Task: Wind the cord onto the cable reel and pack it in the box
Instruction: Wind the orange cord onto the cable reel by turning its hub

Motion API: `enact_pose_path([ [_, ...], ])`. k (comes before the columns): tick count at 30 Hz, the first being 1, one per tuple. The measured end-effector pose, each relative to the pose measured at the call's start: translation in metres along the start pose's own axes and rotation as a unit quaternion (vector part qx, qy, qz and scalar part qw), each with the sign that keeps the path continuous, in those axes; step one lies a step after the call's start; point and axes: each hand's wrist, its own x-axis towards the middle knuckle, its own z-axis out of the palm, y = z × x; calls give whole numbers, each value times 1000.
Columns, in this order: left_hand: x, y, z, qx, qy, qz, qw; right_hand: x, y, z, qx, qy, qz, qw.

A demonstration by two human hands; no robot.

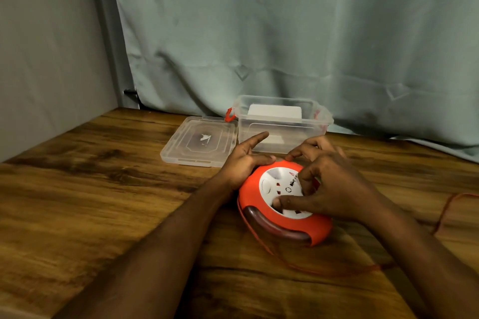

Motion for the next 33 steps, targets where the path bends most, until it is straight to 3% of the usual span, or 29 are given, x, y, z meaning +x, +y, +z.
enact_pose_path([
  [5, 2, -2, 1, -1, 12, 7, 1000, -1, 3, 0, -19, -3, -12, 1000],
  [8, 2, -3, -1, -3, 10, 5, 1000, -1, 12, -3, 32, 1, -18, 999],
  [13, -1, -2, 0, 52, -27, -1, 998, -1, 13, -6, 76, -76, -57, 993],
  [16, -3, -1, 0, 51, -55, -10, 997, -2, 17, -9, 79, -82, -75, 991],
  [24, 0, -2, 1, 56, -63, -18, 996, -5, 22, -14, 70, -130, -41, 988],
  [33, 1, -3, 2, 36, -61, -23, 997, -3, 25, -7, 84, -102, -60, 989],
])
